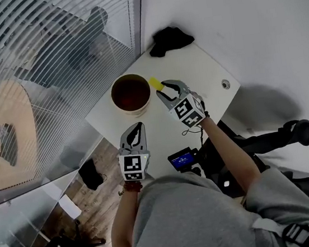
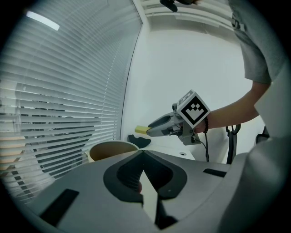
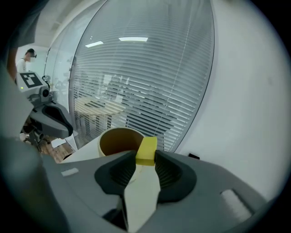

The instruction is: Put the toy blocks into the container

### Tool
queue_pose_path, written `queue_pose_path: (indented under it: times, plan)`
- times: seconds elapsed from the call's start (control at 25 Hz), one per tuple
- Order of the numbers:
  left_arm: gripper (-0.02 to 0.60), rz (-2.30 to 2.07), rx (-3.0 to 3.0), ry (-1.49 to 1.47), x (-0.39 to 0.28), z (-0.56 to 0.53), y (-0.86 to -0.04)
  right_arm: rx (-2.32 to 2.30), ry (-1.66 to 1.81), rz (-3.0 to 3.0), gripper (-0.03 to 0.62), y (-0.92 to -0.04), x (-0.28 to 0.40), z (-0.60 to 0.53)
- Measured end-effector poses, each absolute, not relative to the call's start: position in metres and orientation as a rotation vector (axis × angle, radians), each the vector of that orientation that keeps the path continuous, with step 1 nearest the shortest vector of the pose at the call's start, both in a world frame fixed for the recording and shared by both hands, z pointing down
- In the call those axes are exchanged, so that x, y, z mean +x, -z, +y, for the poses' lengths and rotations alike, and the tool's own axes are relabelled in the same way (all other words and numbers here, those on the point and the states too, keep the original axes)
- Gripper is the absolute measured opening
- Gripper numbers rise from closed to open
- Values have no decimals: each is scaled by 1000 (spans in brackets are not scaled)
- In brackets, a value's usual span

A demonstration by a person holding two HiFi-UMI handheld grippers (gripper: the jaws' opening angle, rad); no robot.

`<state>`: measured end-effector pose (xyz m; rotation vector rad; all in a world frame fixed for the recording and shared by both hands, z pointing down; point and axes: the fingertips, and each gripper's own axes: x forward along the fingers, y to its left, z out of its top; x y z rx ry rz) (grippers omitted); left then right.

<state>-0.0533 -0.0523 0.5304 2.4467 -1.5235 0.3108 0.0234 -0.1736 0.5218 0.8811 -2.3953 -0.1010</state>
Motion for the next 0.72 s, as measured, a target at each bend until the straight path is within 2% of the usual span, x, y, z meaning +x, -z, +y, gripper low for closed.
queue_pose_path:
  times: [0.72]
  plan:
    - [8,-1570,2415,-318,-65,-33,-527,769,146,-2505,141,-494,-48,-171]
